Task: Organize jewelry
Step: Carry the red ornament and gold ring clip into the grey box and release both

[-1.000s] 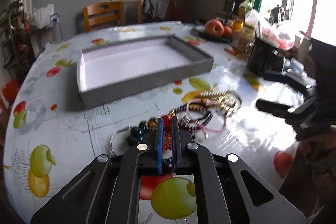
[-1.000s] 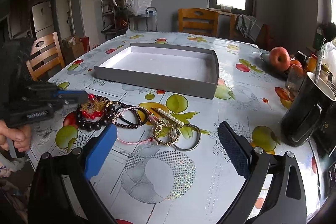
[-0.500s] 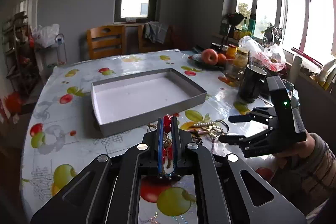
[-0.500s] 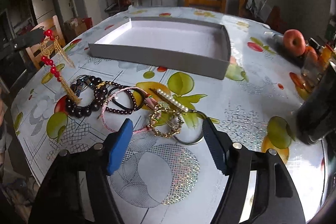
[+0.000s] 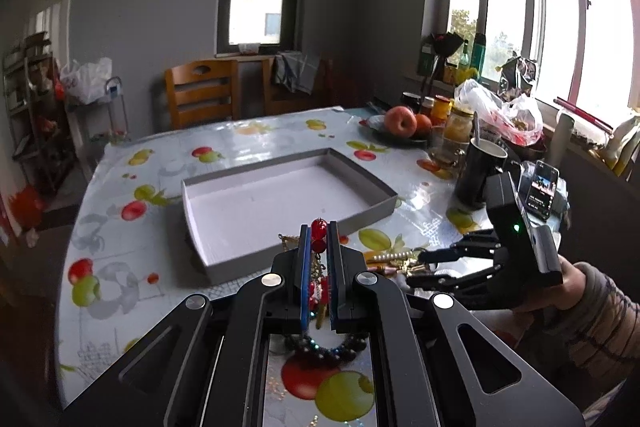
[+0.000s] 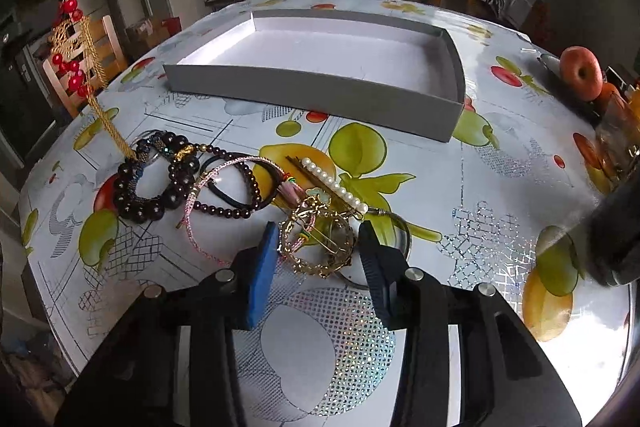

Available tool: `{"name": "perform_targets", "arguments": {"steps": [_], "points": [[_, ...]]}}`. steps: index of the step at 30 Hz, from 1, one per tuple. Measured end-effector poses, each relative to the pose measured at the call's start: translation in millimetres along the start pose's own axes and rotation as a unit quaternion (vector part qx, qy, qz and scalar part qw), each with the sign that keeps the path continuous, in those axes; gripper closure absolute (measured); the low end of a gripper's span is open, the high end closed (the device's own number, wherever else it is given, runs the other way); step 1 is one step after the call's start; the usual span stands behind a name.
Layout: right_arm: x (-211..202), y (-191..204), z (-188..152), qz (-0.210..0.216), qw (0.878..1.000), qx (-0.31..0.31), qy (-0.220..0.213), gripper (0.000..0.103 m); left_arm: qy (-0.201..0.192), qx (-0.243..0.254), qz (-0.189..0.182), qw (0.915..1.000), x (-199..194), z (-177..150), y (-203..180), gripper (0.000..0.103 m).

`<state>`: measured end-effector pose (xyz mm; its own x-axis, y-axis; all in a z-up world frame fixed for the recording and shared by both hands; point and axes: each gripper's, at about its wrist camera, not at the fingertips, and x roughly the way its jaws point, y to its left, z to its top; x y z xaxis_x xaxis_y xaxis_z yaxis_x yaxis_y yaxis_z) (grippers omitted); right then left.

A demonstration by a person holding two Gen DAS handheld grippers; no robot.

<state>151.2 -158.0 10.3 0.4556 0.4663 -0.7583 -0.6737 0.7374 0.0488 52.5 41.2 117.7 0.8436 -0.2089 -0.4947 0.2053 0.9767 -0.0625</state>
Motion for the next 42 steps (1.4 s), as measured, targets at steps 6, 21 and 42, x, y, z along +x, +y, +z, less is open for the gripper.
{"name": "perform_targets", "arguments": {"steps": [6, 21, 42], "points": [[-30.0, 7.6, 10.1, -0.002, 0.999, -0.015, -0.036, 0.062, -0.004, 0.008, -0.001, 1.0000, -2.6, 18.3, 7.2, 0.095], [-39.1, -22.4, 83.7, -0.007, 0.996, -0.011, -0.083, 0.062, -0.012, 0.012, 0.020, 0.9997, 38.3, 72.5, 42.4, 0.095], [84.0, -45.8, 118.1, -0.014, 1.000, 0.022, -0.007, 0.062, 0.037, -0.022, 0.025, 0.9988, 148.1, 66.9, 66.9, 0.095]]}}
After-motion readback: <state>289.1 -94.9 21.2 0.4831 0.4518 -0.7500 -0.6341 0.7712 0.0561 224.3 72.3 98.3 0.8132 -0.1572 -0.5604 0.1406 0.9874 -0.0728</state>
